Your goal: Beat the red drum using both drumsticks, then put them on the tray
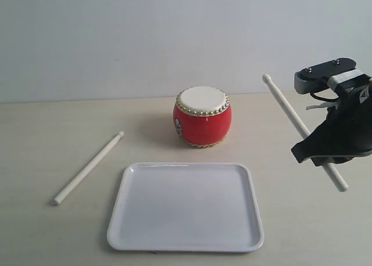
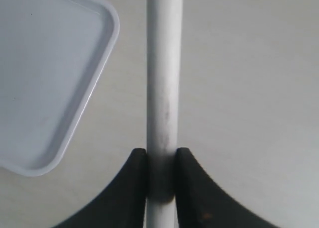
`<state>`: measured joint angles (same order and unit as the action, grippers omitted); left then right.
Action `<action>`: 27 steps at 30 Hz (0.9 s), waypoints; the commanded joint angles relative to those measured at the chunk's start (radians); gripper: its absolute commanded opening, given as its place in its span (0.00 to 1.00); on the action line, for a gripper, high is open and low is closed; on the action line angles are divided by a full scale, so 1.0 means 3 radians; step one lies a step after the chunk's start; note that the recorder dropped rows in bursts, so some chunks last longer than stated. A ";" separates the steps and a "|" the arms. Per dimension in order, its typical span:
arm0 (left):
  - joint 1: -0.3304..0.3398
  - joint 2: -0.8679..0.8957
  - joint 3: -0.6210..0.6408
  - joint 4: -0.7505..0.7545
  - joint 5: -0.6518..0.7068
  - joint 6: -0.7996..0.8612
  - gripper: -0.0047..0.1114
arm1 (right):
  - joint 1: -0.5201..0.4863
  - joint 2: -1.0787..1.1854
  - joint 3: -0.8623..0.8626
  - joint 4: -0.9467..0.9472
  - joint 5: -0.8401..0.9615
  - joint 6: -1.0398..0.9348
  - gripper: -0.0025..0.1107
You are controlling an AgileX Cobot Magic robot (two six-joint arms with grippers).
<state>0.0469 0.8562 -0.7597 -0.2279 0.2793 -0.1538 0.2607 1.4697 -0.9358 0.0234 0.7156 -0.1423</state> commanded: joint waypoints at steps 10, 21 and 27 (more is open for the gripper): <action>-0.0045 0.2689 -0.2514 0.0299 0.2895 0.1339 0.04 | -0.0016 -0.0023 0.0005 0.0157 -0.0035 -0.0192 0.02; -0.0664 0.3910 -0.2594 0.0039 0.2570 0.1399 0.42 | -0.0016 -0.0023 0.0005 0.0150 -0.0084 -0.0271 0.02; -0.0757 0.4073 -0.2594 0.0026 0.2436 0.1476 0.43 | -0.0016 -0.0023 0.0005 0.0150 -0.0120 -0.0278 0.02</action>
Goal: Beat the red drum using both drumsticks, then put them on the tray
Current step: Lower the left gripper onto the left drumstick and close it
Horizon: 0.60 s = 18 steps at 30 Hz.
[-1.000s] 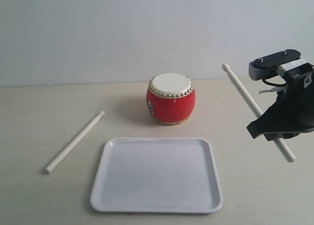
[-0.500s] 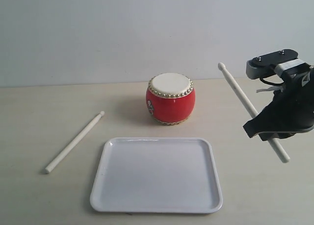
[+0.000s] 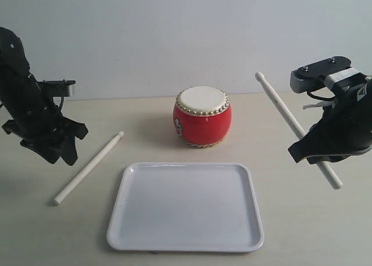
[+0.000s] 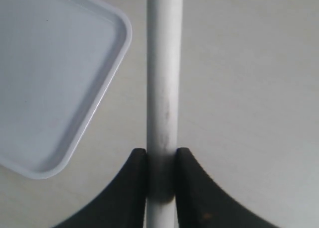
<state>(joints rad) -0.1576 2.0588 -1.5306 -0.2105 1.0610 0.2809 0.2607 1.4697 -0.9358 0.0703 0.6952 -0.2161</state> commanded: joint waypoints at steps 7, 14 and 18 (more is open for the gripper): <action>-0.0168 0.0137 -0.0018 0.0072 -0.0407 -0.0043 0.43 | -0.0016 -0.0023 0.0005 -0.0007 -0.0052 -0.0032 0.02; -0.0168 0.0343 -0.0018 0.0072 -0.0381 -0.0076 0.44 | -0.0016 -0.0023 0.0005 -0.0007 -0.0052 -0.0032 0.02; -0.0168 0.0385 -0.0018 0.0070 -0.0418 -0.0076 0.56 | -0.0016 -0.0023 0.0005 -0.0007 -0.0045 -0.0032 0.02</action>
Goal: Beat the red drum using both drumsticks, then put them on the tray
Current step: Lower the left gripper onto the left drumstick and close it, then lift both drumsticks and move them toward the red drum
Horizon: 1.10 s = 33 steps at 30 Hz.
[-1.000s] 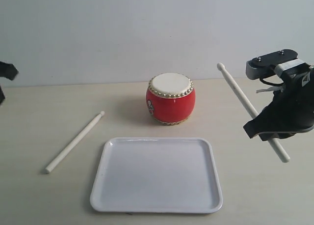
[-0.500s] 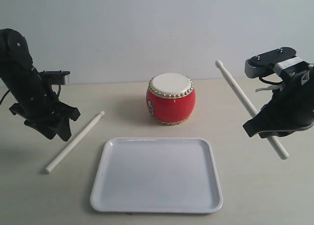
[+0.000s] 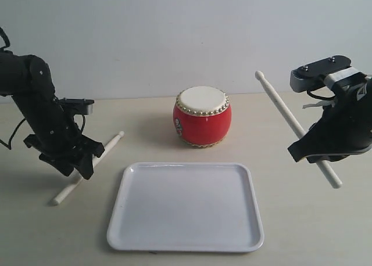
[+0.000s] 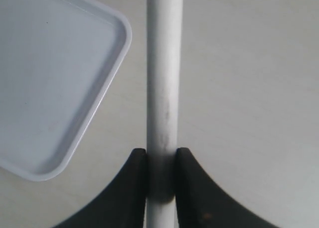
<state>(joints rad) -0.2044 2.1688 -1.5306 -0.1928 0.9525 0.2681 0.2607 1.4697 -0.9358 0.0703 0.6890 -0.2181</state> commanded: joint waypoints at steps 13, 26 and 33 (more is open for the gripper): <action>-0.0017 0.0103 -0.0018 0.0274 -0.0026 -0.0060 0.54 | -0.0016 -0.0023 0.0005 -0.0007 -0.0057 -0.0038 0.02; -0.0017 0.0179 -0.0018 0.0261 -0.0077 -0.0061 0.52 | -0.0016 -0.0023 0.0005 -0.0007 -0.0072 -0.0054 0.02; -0.0017 0.0181 -0.0018 0.0278 0.0074 0.0122 0.04 | -0.0016 -0.0023 0.0005 -0.0007 0.0040 -0.0041 0.02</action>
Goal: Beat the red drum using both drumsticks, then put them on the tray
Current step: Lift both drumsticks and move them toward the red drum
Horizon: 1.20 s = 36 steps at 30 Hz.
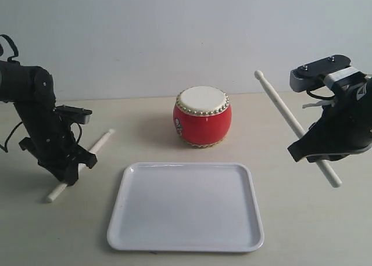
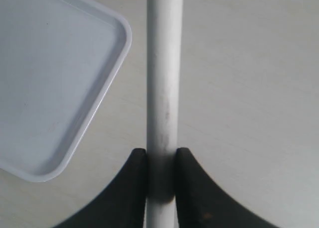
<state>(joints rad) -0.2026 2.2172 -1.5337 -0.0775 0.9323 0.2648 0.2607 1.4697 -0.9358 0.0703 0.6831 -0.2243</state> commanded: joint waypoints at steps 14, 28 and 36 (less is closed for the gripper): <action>-0.0132 -0.1052 0.0343 -0.0532 0.0223 0.0370 0.04 | -0.0016 0.0561 -0.0917 0.0425 0.1352 -0.0088 0.02; -0.0434 -0.1345 0.0326 -0.0514 -0.0140 0.0525 0.04 | 0.0114 0.1497 -0.2441 0.0541 0.1793 -0.0027 0.02; -0.0456 -0.0769 -0.0482 -0.0390 0.0713 0.0129 0.04 | 0.0200 0.1780 -0.2557 0.0510 0.1793 0.0004 0.02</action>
<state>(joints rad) -0.3309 1.9438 -1.6011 -0.1998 1.0896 0.3662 0.3163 1.9883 -1.6936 0.2376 1.2195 -0.2265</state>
